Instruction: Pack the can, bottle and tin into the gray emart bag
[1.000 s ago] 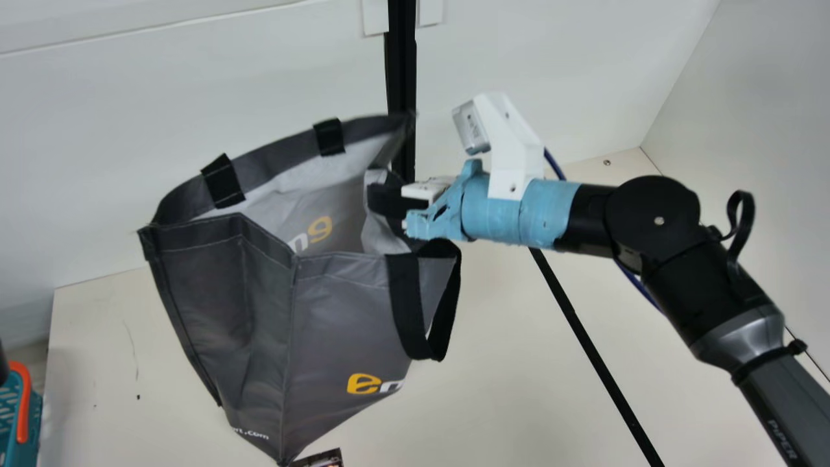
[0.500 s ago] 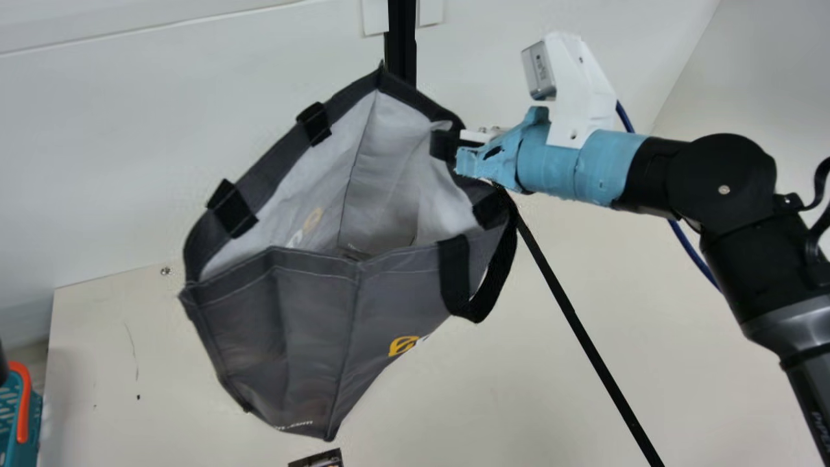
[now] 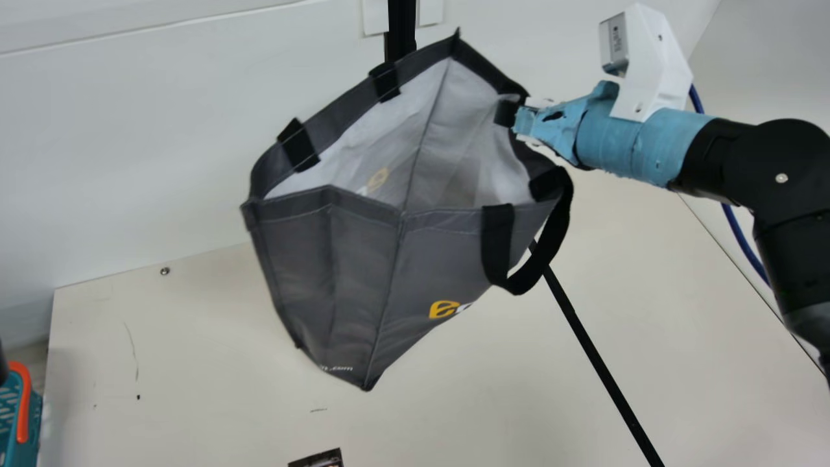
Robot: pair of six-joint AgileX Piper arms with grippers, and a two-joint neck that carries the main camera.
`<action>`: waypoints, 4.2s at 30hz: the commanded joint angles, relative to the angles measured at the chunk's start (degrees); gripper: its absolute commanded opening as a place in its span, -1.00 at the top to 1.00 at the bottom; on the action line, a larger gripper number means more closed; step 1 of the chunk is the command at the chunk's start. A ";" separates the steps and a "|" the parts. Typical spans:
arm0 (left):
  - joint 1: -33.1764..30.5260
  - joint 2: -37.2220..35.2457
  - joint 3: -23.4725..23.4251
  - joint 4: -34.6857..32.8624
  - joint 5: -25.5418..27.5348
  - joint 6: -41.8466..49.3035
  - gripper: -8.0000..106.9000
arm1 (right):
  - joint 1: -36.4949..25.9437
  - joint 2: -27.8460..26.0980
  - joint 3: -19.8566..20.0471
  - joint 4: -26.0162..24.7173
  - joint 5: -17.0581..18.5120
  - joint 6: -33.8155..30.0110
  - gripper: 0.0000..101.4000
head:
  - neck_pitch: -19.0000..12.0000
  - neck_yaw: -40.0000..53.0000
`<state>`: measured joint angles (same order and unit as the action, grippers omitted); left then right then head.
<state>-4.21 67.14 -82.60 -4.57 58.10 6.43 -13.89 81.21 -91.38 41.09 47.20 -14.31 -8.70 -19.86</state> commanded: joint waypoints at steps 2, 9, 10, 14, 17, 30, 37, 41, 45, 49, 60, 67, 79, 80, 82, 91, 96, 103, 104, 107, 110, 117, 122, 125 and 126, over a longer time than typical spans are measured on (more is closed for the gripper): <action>0.00 0.00 0.00 0.00 0.00 0.00 -0.71 | -1.94 -0.04 -0.26 -1.75 -0.64 1.55 1.00 | -1.30 -0.14; 0.00 0.00 0.00 0.00 0.00 0.00 -0.71 | -6.94 0.05 -1.34 -4.98 -1.71 5.73 1.00 | -1.30 -0.14; 0.00 0.00 0.00 0.00 0.00 0.00 -0.71 | -7.73 0.09 -1.58 -5.39 -1.85 6.41 1.00 | -1.30 -0.14; 0.00 0.00 0.00 0.00 0.00 0.00 -0.71 | -11.25 0.27 -2.60 -6.67 -2.30 9.09 1.00 | -1.30 -0.14; 0.00 0.00 0.00 0.00 0.00 0.00 -0.71 | -13.95 0.47 -3.55 -7.46 -2.42 11.04 1.00 | -1.30 -0.14; 0.00 0.00 0.00 0.00 0.00 0.00 -0.71 | -25.28 2.48 -8.16 -8.45 -1.66 15.91 1.00 | -1.30 -0.14; 0.00 0.00 0.00 0.00 0.00 0.00 -0.71 | -31.24 4.95 -11.84 -7.84 -0.28 16.53 1.00 | -1.30 -0.14; 0.00 0.00 0.00 0.00 0.00 0.00 -0.71 | -34.71 6.87 -14.57 -7.21 0.89 16.32 1.00 | -1.30 -0.14; 0.00 0.00 0.00 0.00 0.00 0.00 -0.71 | -37.99 9.27 -17.64 -6.33 2.06 15.97 1.00 | -1.30 -0.14; 0.00 0.00 0.00 0.00 0.00 0.00 -0.71 | -40.70 11.72 -20.61 -5.12 3.57 15.61 1.00 | -1.30 -0.14; 0.00 0.00 0.00 0.00 0.00 0.00 -0.71 | -43.74 15.17 -25.48 -3.10 5.80 14.29 0.28 | -1.30 -0.14; 0.00 0.00 0.00 0.00 0.00 0.00 -0.71 | -43.73 16.03 -28.51 -1.87 6.50 13.36 -0.19 | -1.30 -0.14; 0.00 0.00 0.00 0.00 0.00 0.00 -0.71 | -42.16 16.21 -33.00 1.32 8.49 11.43 -0.79 | -1.30 -0.14; 0.00 0.00 0.00 0.00 0.00 0.00 -0.71 | -41.92 16.12 -33.09 1.60 8.68 11.16 -0.79 | -1.30 -0.14; 0.00 0.00 0.00 0.00 0.00 0.00 -0.71 | -41.44 15.92 -33.13 2.24 9.13 10.56 -0.79 | -1.30 -0.14; 0.00 0.00 0.00 0.00 0.00 0.00 -0.71 | -38.13 13.47 -30.43 4.68 10.87 6.87 -0.79 | -1.30 -0.14; 0.00 0.00 0.00 0.00 0.00 0.00 -0.71 | -35.75 11.30 -27.00 5.94 11.37 4.13 -0.79 | -1.30 -0.14; 0.00 0.00 0.00 0.00 0.00 0.00 -0.71 | -32.39 7.67 -20.26 7.47 11.20 0.04 -0.79 | -1.30 -0.14; 0.00 0.00 0.00 0.00 0.00 0.00 -0.71 | -31.90 7.08 -19.15 7.70 11.12 -0.59 -0.79 | -1.30 -0.14; 0.00 0.00 0.00 0.00 0.00 0.00 -0.71 | -30.41 5.35 -15.82 8.22 10.81 -2.38 -0.79 | -1.30 -0.14; 0.00 0.00 0.00 0.00 0.00 0.00 -0.71 | -28.90 3.57 -12.36 8.62 10.37 -4.13 -0.79 | -1.30 -0.14; 0.00 0.00 0.00 0.00 0.00 0.00 -0.71 | -25.17 -0.59 -4.31 8.78 8.61 -7.84 -0.79 | -1.30 -0.14; 0.00 0.00 0.00 0.00 0.00 0.00 -0.71 | -22.31 -3.38 0.84 7.78 6.59 -10.09 -0.79 | -1.30 -0.14; 0.00 0.00 0.00 0.00 0.00 0.00 -0.71 | -20.51 -4.87 3.57 6.78 5.07 -11.09 -0.79 | -1.30 -0.14; 0.00 0.00 0.00 0.00 0.00 0.00 -0.71 | -19.92 -5.33 4.37 6.42 4.62 -11.30 -0.79 | -1.30 -0.14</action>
<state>-4.21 67.14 -82.60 -4.57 58.10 6.43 -34.50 76.34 -88.53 47.93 52.42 -25.40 -8.70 -19.86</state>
